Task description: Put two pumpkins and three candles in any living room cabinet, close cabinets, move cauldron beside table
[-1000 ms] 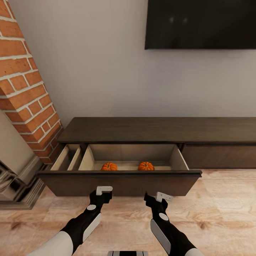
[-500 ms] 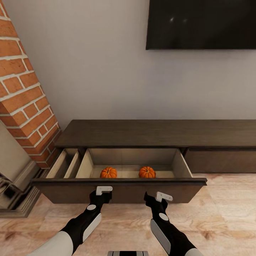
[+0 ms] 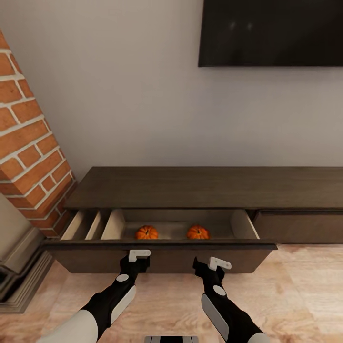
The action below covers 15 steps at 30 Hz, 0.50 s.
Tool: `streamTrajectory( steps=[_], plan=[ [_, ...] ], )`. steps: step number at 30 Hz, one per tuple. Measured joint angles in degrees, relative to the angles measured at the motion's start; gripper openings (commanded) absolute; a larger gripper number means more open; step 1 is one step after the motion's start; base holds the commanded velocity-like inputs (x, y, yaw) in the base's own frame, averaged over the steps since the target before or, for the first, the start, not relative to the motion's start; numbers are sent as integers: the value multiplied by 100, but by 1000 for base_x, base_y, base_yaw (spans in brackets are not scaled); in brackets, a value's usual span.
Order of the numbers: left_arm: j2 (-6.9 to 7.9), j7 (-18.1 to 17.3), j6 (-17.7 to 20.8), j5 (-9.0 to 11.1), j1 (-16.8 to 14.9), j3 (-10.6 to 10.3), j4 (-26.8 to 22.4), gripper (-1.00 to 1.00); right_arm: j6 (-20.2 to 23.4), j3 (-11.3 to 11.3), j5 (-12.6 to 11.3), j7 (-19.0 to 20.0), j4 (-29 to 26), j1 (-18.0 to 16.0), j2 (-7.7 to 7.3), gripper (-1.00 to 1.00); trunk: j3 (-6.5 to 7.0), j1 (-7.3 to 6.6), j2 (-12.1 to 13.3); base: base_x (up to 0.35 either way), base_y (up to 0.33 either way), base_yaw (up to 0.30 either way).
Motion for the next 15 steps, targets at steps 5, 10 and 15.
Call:
streamTrajectory(
  steps=[5, 10, 15],
  plan=[
    [5, -12, 1, 8, 0, 2, -1, 100, 0, 0, 0, 0, 6, 0, 0, 100, 0, 0, 0, 320, 0, 0],
    [7, -15, 0, 6, 0, 2, -2, 100, 0, 0, 0, 0, 8, 0, 0, 100, 0, 0, 0, 320, 0, 0],
    [12, -12, 0, 1, 0, 2, -3, 100, 0, 0, 0, -6, 8, 0, 0, 100, 0, 0, 0, 319, 0, 0]
  ],
)
